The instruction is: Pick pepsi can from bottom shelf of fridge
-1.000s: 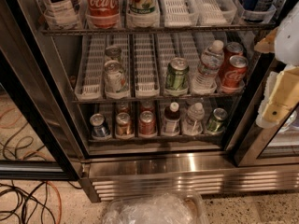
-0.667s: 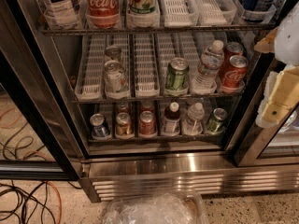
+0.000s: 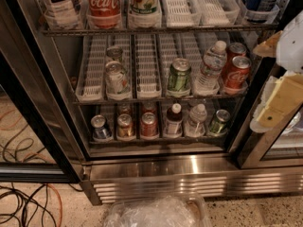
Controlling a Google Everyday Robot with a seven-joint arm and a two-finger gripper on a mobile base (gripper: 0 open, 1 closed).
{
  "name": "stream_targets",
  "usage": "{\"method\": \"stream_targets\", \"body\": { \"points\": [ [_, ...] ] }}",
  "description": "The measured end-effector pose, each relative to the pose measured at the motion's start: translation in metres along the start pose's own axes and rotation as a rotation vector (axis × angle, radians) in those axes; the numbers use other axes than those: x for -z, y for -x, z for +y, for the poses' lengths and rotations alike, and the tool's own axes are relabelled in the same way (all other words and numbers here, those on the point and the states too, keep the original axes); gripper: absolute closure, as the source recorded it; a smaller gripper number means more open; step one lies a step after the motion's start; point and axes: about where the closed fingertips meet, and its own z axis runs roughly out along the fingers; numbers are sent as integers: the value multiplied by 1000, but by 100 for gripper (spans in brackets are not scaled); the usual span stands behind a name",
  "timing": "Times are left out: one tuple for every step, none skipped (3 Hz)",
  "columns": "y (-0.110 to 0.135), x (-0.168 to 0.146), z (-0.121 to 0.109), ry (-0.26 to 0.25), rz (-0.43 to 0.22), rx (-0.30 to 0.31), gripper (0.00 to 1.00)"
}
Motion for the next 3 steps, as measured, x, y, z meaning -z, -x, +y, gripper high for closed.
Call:
{"method": "stream_targets", "body": {
  "points": [
    [6, -4, 8, -12, -99, -37, 0],
    [14, -10, 13, -27, -205, -70, 0],
    [22, -19, 17, -47, -317, -94, 0]
  ]
}}
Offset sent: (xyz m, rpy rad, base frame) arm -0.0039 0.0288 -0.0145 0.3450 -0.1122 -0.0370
